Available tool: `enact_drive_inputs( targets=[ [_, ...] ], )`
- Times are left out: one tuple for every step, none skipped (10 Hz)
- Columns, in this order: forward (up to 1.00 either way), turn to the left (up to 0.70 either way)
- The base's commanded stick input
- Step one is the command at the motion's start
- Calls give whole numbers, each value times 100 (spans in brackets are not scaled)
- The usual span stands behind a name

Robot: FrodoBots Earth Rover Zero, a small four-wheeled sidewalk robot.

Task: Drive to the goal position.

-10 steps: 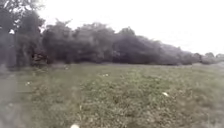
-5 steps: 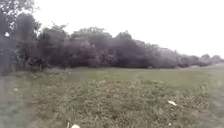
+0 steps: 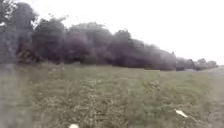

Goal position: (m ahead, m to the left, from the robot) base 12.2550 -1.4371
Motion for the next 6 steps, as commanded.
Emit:
enact_drive_inputs(
  targets=[
    [0, 0],
    [0, 0],
    [0, 0],
    [0, 0],
    [0, 0],
    [0, 0]
  ],
)
